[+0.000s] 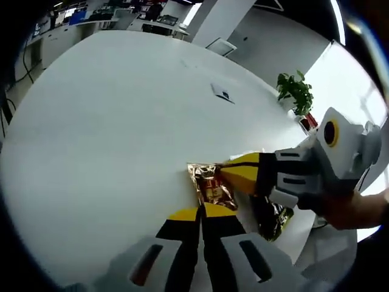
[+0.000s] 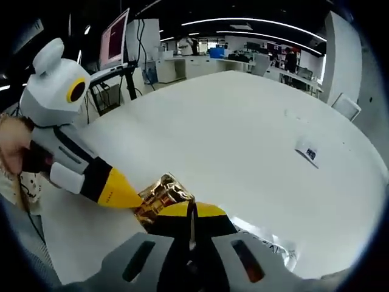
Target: Arrange the skincare products in the storage area until every visible bottle or jar stands upright without overlapping.
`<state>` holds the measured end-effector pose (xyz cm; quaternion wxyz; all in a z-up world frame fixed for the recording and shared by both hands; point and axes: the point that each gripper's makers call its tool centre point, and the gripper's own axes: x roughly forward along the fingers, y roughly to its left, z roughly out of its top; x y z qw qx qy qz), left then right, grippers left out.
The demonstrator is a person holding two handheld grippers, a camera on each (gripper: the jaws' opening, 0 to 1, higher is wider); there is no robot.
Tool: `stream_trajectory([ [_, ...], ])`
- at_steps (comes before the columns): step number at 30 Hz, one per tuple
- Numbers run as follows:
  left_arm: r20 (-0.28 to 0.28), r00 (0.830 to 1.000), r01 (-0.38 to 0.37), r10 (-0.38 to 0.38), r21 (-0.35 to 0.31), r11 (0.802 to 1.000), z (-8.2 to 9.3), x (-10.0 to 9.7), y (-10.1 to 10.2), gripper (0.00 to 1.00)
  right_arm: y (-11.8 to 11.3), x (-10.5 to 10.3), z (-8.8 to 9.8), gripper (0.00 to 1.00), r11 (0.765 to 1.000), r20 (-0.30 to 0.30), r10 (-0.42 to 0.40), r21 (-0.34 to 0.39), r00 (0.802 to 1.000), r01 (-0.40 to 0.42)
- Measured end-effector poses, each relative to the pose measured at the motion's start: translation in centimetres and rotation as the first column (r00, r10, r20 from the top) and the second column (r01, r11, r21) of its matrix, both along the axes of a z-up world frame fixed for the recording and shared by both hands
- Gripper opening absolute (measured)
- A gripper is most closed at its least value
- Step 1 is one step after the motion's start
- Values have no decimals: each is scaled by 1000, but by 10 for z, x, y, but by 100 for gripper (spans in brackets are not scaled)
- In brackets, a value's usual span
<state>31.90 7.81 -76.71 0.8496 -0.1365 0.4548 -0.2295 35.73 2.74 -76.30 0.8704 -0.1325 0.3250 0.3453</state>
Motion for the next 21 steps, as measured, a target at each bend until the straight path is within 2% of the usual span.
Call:
stream_trajectory([
  [8, 10, 1000, 23, -23, -2, 1000, 1, 1, -4, 0, -1, 4, -3, 1, 996, 20, 64, -68, 998, -63],
  [11, 35, 998, 52, -52, 14, 999, 3, 1, -6, 0, 0, 4, -2, 1, 993, 28, 83, -82, 996, -80],
  [13, 55, 995, 78, -80, 43, 996, 5, 1, -6, 1, 0, 4, -2, 1, 992, 33, 91, -87, 995, -88],
  [17, 102, 979, 155, -177, 195, 968, 6, 1, 4, 7, 1, 4, -3, 1, 992, 36, 95, -85, 995, -91],
  [20, 122, 977, 151, -176, 193, 969, 12, 4, 4, 18, 2, 3, -3, 1, 993, 36, 95, -81, 995, -92],
  [21, 159, 970, 155, -186, 192, 969, 17, 7, 1, 18, 1, 3, -3, 1, 993, 34, 94, -78, 995, -91],
])
